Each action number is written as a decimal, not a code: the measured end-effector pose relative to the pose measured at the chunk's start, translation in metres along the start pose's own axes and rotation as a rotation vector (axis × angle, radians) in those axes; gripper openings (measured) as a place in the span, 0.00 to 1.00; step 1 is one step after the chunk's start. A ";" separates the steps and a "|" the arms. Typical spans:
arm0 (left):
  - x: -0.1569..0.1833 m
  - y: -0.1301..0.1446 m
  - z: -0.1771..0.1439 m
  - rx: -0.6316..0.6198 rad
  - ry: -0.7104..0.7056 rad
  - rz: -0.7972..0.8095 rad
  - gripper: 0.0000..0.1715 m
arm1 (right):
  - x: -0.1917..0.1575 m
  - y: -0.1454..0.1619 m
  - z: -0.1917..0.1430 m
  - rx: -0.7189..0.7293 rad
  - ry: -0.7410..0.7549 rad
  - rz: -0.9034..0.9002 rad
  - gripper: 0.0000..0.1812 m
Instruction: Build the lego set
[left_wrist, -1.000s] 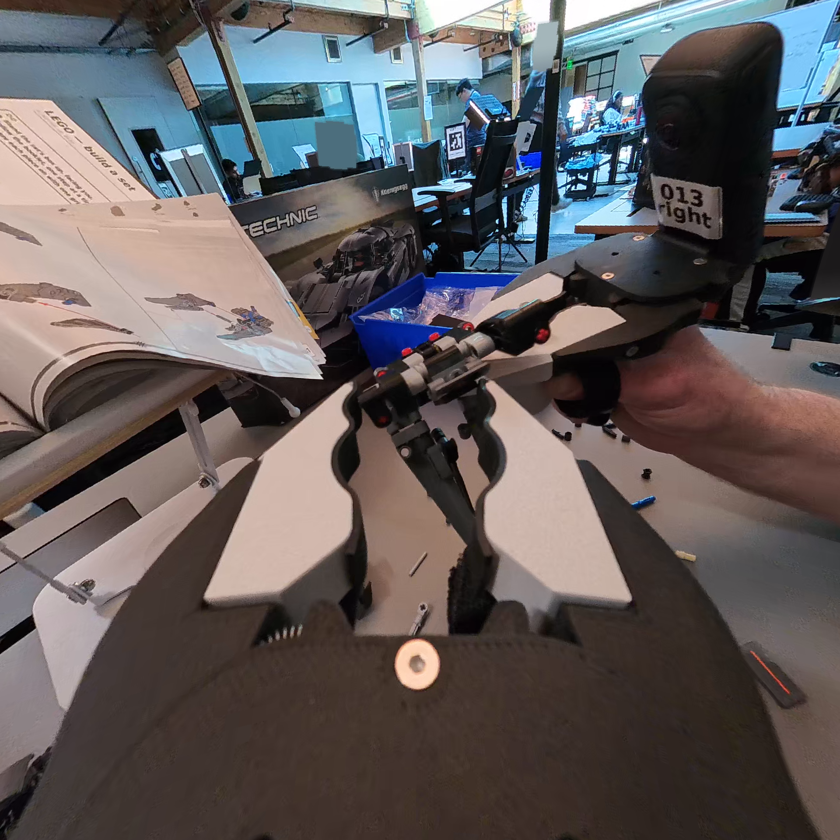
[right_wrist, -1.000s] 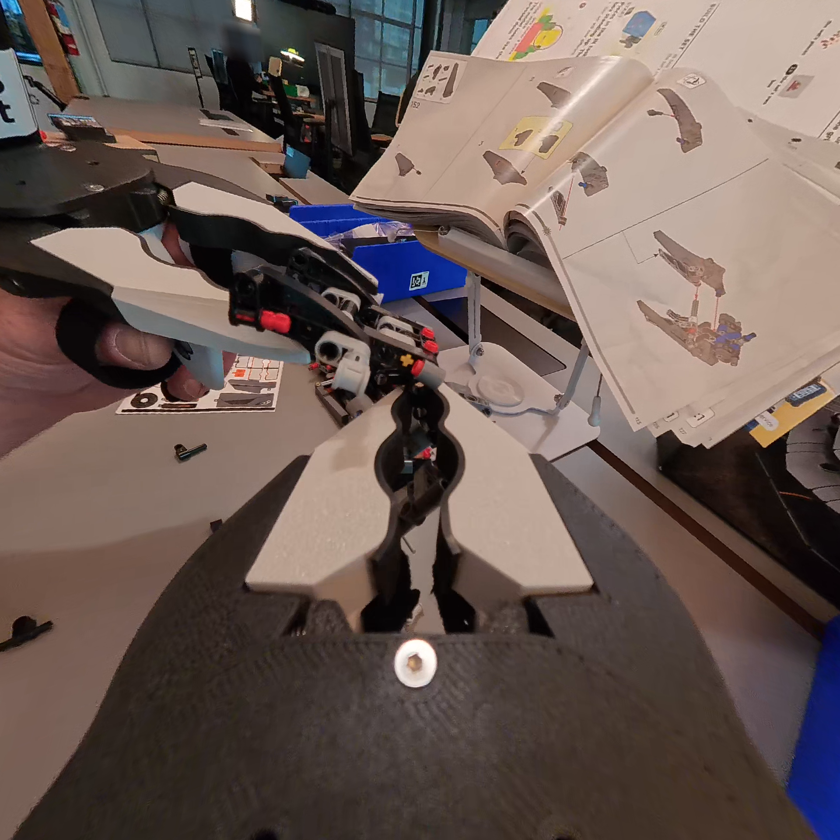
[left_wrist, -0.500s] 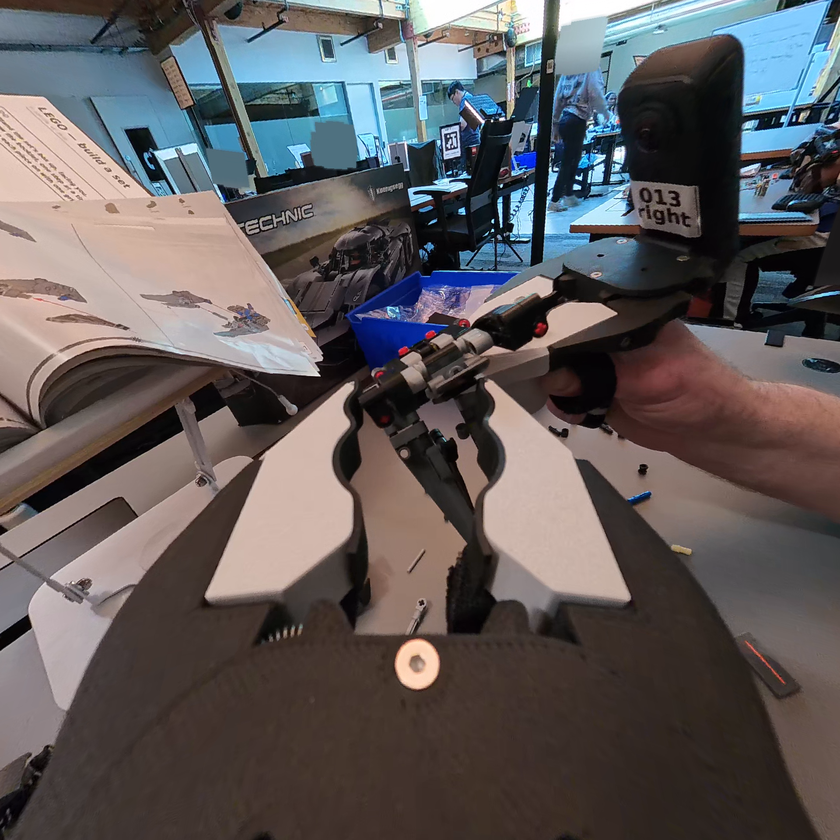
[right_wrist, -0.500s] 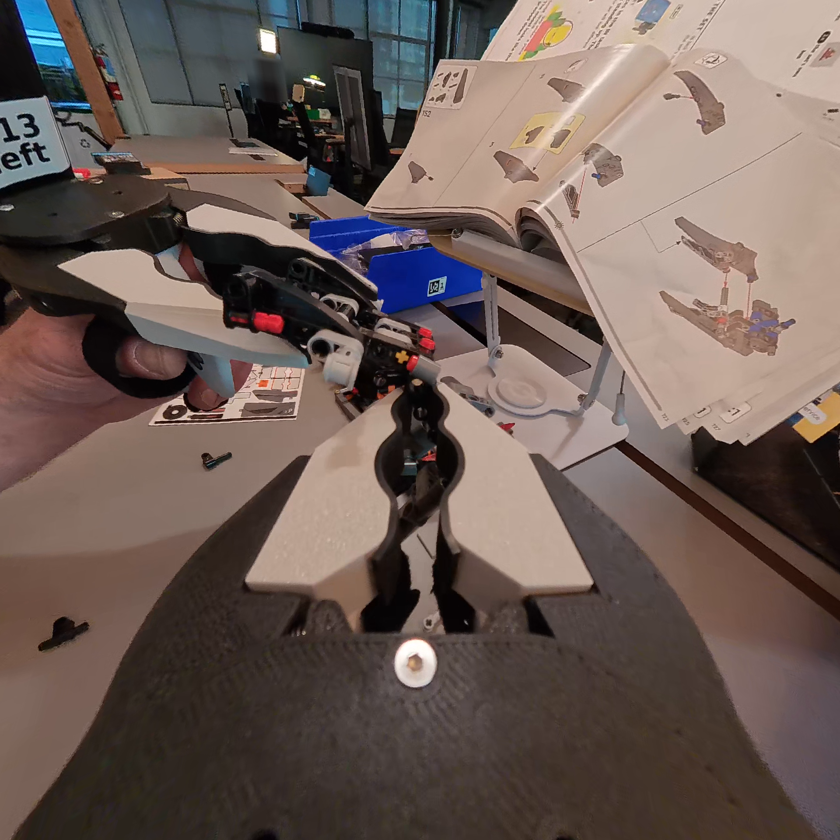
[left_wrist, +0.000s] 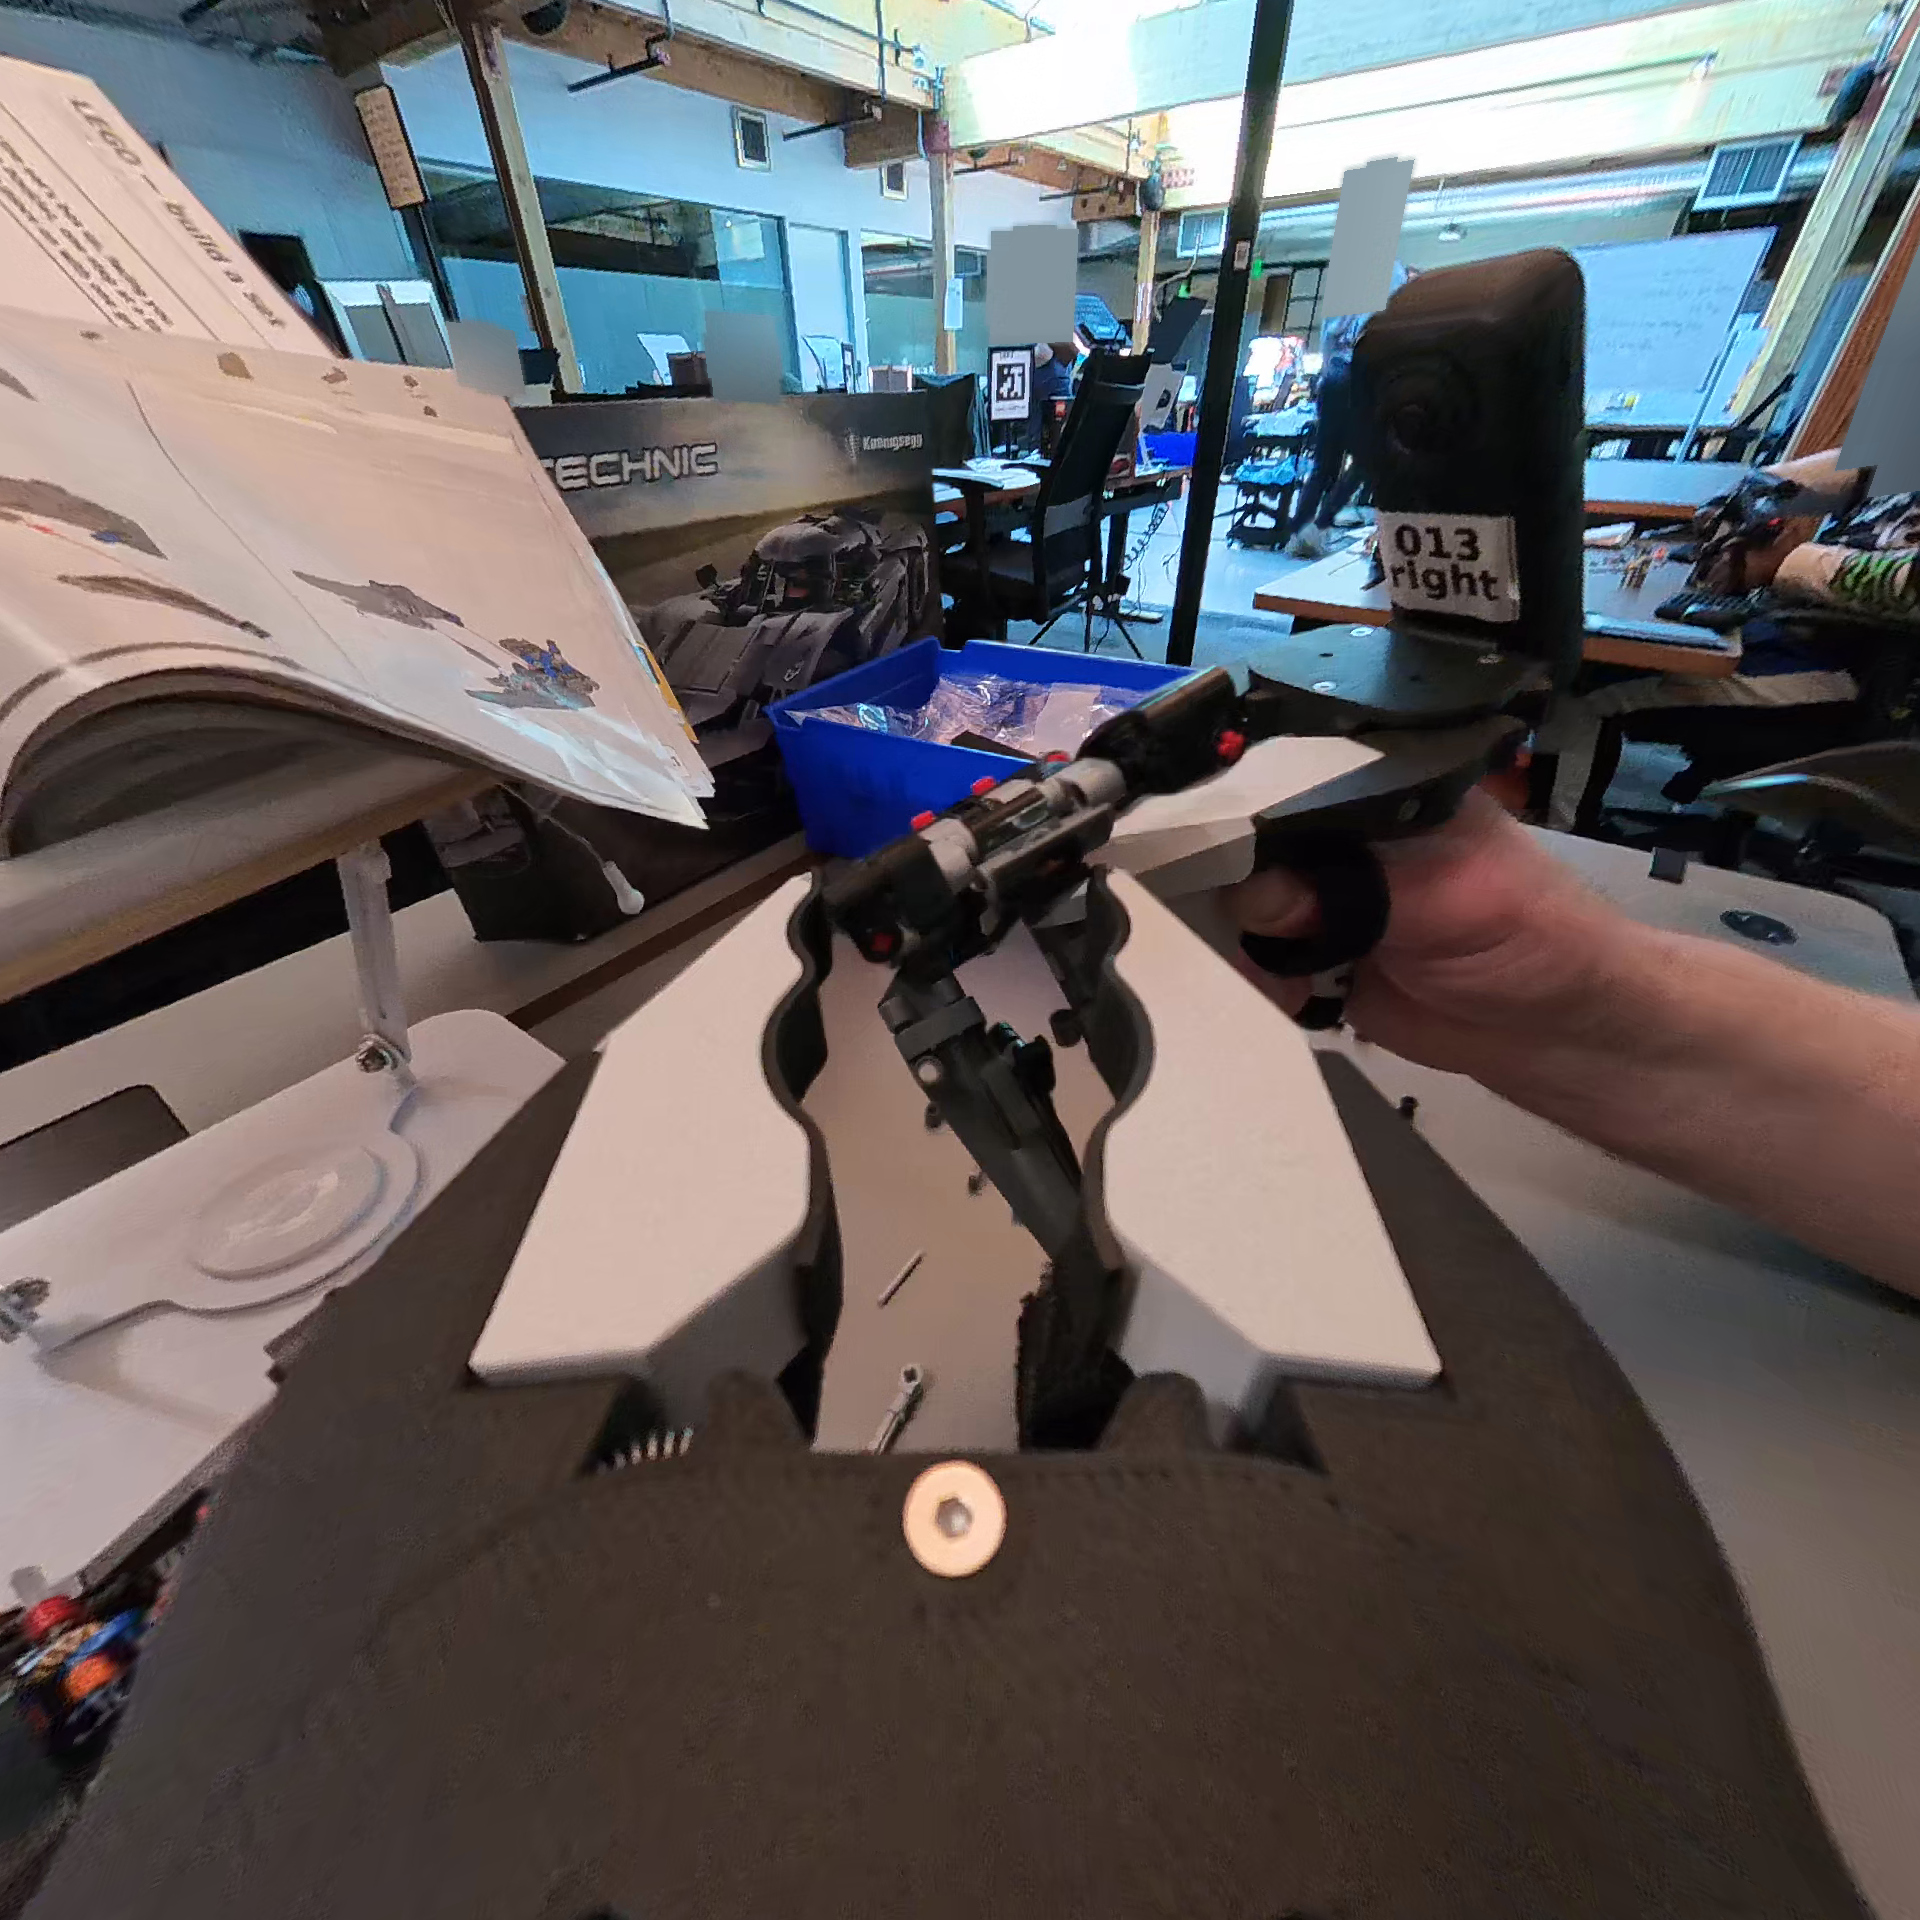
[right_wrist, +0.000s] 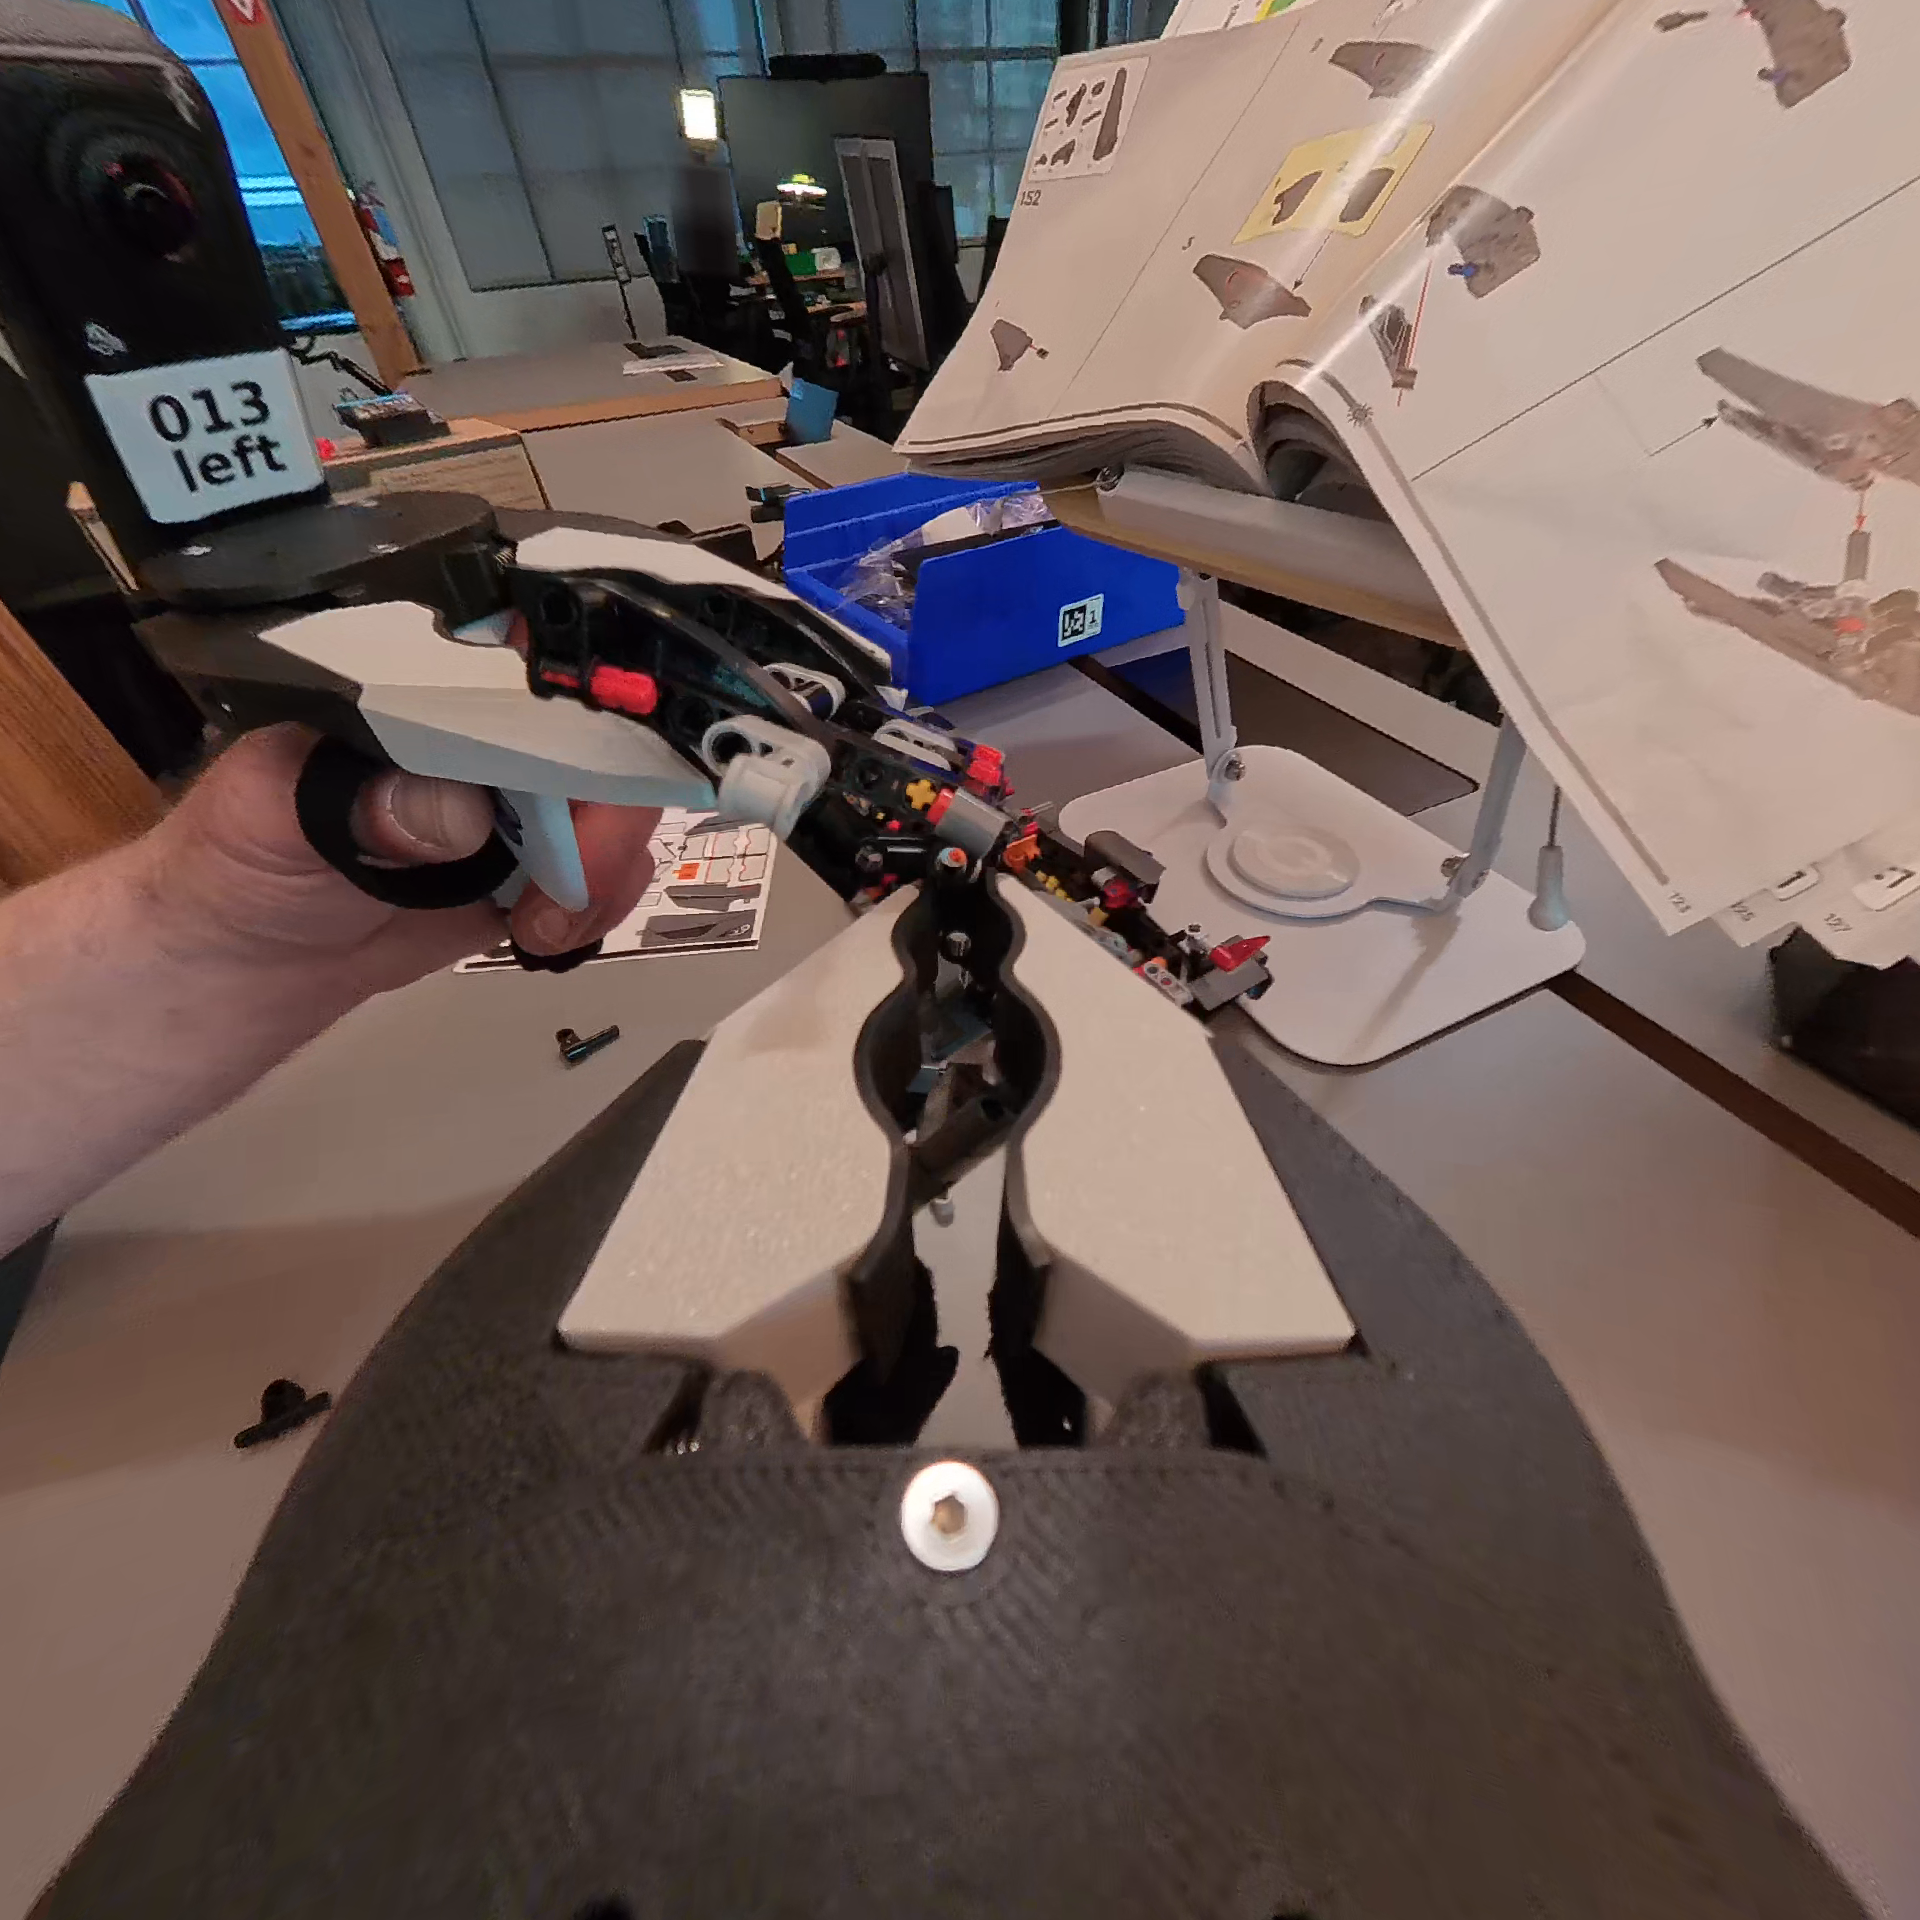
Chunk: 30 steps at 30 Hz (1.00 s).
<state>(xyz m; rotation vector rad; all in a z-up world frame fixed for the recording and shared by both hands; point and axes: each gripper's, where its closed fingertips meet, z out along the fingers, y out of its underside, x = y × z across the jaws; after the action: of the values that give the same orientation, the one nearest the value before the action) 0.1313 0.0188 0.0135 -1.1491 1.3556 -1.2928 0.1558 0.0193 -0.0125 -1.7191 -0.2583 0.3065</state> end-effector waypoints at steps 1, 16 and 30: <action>-0.001 0.001 0.000 0.007 0.004 -0.016 0.27 | 0.000 0.001 0.001 -0.001 -0.009 0.011 0.02; -0.009 0.006 0.003 0.072 0.038 -0.188 0.27 | -0.001 0.008 0.003 0.008 -0.134 0.210 0.03; -0.012 0.005 0.004 0.110 0.056 -0.258 0.27 | -0.002 0.007 0.003 0.030 -0.183 0.275 0.02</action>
<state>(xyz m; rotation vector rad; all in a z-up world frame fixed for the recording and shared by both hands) 0.1370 0.0297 0.0083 -1.2492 1.1879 -1.5735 0.1523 0.0204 -0.0201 -1.6996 -0.1483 0.6685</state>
